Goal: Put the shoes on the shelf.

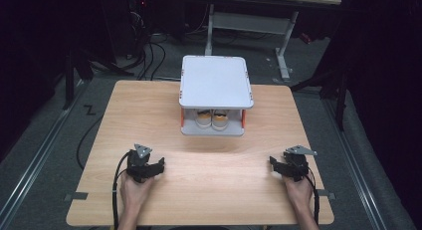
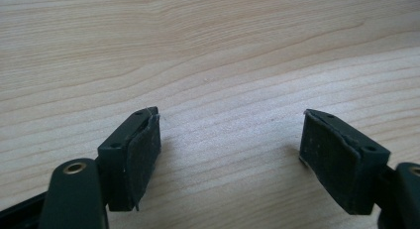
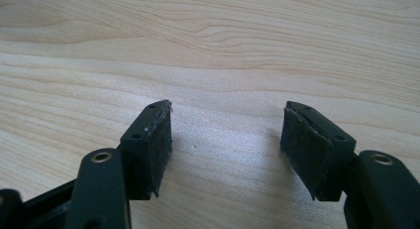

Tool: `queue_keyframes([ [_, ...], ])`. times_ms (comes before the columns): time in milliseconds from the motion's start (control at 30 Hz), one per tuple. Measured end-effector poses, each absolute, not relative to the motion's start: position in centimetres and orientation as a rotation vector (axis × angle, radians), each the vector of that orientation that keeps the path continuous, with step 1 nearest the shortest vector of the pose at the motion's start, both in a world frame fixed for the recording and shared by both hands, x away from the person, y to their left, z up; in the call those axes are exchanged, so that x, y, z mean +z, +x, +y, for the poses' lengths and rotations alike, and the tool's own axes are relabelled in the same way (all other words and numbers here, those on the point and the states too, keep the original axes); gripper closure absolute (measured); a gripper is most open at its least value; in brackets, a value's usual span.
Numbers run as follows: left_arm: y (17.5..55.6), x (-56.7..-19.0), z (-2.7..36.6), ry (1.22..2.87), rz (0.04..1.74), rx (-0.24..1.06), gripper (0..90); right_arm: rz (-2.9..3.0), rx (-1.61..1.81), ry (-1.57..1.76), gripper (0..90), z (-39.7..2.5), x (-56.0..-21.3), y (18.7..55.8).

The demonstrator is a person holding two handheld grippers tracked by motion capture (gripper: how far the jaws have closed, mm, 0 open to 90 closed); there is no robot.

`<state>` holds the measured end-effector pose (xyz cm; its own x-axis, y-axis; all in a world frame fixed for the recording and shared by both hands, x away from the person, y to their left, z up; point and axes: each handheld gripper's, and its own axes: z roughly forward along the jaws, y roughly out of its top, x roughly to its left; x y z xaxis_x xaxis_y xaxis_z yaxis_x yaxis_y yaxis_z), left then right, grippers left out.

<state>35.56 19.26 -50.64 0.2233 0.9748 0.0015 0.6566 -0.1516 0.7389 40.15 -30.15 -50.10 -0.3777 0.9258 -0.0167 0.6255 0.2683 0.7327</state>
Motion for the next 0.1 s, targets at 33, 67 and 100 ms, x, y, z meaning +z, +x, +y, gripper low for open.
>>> queue_keyframes([
  [33,35.54,-50.64,19.23,1.885,1.502,0.663,23.9,2.099,0.901,1.400,35.6,-30.15,-50.10,40.15],
  [67,35.54,-50.64,19.23,1.884,1.503,0.663,23.8,2.099,0.900,1.401,34.8,-30.16,-50.10,40.16],
  [100,35.55,-50.64,19.23,1.884,1.503,0.662,23.7,2.103,0.900,1.401,33.1,-30.14,-50.11,40.17],
])
